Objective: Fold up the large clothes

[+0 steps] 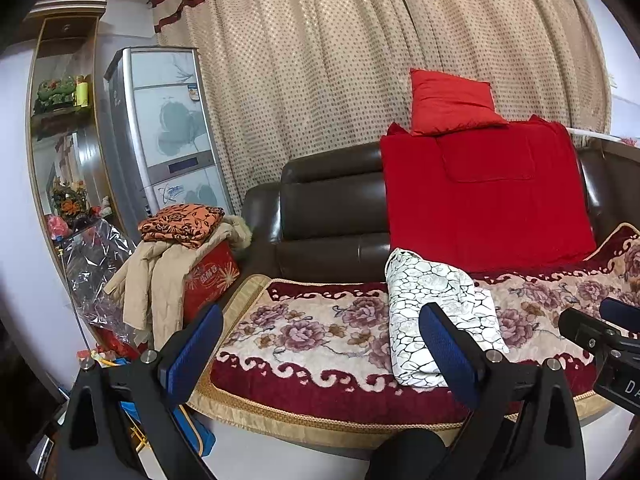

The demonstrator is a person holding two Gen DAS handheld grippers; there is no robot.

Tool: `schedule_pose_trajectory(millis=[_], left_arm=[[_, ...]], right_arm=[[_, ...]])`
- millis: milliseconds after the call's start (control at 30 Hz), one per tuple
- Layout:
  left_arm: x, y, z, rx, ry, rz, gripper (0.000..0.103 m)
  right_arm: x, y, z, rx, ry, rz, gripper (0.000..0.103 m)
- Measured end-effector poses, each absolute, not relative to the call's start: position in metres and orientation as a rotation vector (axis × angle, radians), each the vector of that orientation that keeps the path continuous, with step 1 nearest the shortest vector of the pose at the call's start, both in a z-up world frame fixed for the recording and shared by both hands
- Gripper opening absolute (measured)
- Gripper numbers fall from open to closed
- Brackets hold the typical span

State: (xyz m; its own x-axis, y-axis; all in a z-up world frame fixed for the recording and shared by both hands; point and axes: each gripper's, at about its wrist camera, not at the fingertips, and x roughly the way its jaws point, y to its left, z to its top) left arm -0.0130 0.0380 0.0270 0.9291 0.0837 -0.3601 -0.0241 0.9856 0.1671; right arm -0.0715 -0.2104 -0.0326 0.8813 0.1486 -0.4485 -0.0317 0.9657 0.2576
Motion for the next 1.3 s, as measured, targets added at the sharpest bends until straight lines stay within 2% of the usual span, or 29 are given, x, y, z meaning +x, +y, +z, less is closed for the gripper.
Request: schedule_pose_trajectory(millis=[733, 1300], left_arm=[[0.003, 0.062, 0.014, 0.128, 0.398, 0.079, 0.098], [0.058, 0.098, -0.015, 0.093, 0.469, 0.134, 0.098]], right_arm=[[-0.051, -0.187, -0.044, 0.228, 0.544, 0.06, 0.077], [0.002, -0.16, -0.059, 0.195, 0.619, 0.042, 0.077]])
